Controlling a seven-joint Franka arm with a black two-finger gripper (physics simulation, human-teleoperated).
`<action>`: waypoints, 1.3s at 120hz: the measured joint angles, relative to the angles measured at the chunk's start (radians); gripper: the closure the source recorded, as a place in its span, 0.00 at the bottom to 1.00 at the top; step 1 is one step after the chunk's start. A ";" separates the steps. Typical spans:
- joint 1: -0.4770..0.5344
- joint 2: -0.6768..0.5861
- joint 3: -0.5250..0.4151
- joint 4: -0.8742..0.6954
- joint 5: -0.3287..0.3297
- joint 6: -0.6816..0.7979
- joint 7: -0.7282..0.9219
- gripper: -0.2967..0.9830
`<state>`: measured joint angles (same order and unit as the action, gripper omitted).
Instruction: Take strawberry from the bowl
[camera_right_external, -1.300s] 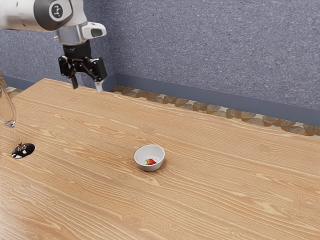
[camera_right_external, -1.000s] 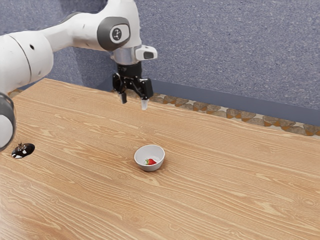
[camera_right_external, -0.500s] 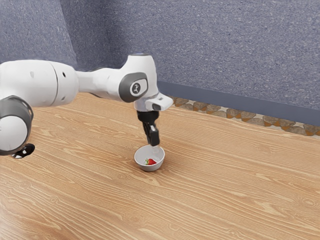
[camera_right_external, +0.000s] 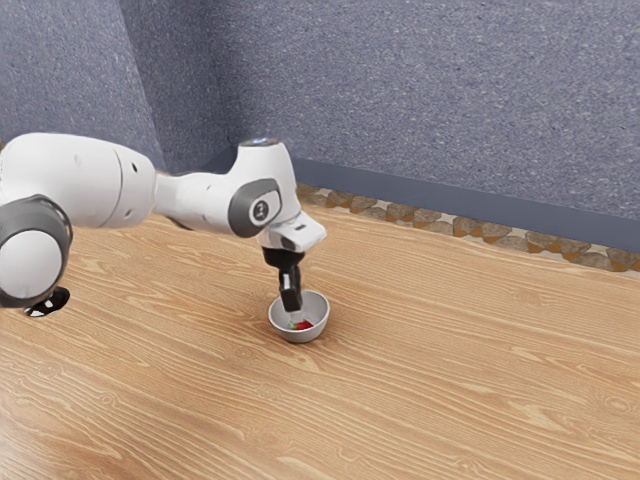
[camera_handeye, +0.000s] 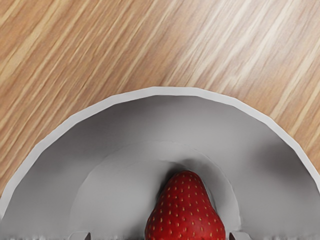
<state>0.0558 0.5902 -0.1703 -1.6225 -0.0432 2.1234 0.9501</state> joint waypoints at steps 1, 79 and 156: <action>0.000 0.001 0.001 0.000 0.000 0.001 0.004 0.52; 0.001 0.038 -0.005 0.008 -0.020 0.031 0.165 0.63; -0.210 0.032 -0.020 0.157 -0.020 -0.081 0.167 0.73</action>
<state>-0.1539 0.6224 -0.1899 -1.4659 -0.0637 2.0422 1.1168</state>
